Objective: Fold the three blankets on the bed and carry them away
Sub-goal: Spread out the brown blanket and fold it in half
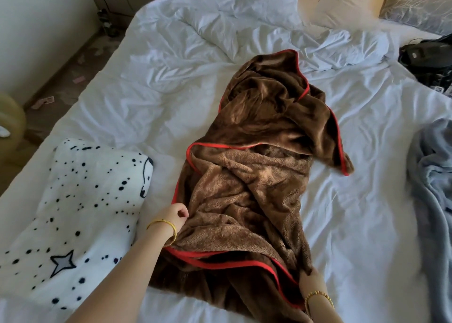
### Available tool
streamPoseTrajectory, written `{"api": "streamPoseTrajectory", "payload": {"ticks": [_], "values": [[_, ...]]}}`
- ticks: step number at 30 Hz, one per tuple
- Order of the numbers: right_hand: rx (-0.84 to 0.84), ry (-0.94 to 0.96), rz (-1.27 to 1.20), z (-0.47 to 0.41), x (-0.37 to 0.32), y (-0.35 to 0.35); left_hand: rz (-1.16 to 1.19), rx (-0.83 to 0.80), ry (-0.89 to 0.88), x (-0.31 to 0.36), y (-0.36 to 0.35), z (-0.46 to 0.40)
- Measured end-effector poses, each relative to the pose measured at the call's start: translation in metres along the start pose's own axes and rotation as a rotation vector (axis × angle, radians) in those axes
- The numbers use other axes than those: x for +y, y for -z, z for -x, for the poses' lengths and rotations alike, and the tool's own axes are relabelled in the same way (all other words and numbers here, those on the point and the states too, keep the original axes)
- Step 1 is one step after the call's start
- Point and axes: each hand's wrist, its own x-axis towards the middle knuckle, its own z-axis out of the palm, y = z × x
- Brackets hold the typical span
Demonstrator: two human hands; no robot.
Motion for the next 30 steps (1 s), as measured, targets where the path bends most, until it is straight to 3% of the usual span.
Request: {"api": "streamPoseTrajectory", "payload": {"ticks": [5,8,11,13,15,19,22,25,28,30], "values": [[-0.012,-0.041,-0.008,-0.001,-0.004,-0.003,-0.119,-0.029,0.066,0.000,-0.005,-0.001],[-0.022,-0.057,0.002,-0.003,-0.006,-0.003,-0.217,-0.144,0.137,0.004,-0.004,-0.004],[-0.029,-0.067,0.022,-0.005,-0.007,-0.003,-0.197,-0.258,0.241,0.006,-0.001,-0.006],[-0.034,-0.064,0.033,-0.007,-0.007,-0.003,-0.130,-0.244,0.216,0.005,-0.001,-0.008],[-0.040,-0.069,0.045,-0.007,-0.007,-0.003,0.026,-0.107,0.168,0.000,-0.002,-0.008],[-0.041,-0.068,0.067,-0.006,-0.012,-0.002,0.469,0.521,0.092,-0.010,-0.001,0.006],[-0.051,-0.074,0.087,-0.004,-0.016,-0.001,0.738,0.721,0.261,-0.010,0.003,0.012],[-0.057,-0.085,0.067,-0.005,-0.018,0.002,0.669,0.432,0.497,-0.019,0.000,0.007],[-0.113,-0.100,0.053,-0.006,-0.016,0.004,0.398,0.082,0.399,-0.026,-0.010,0.004],[-0.203,-0.134,-0.022,-0.001,-0.019,0.006,0.321,-0.053,0.320,-0.022,-0.014,0.003]]}}
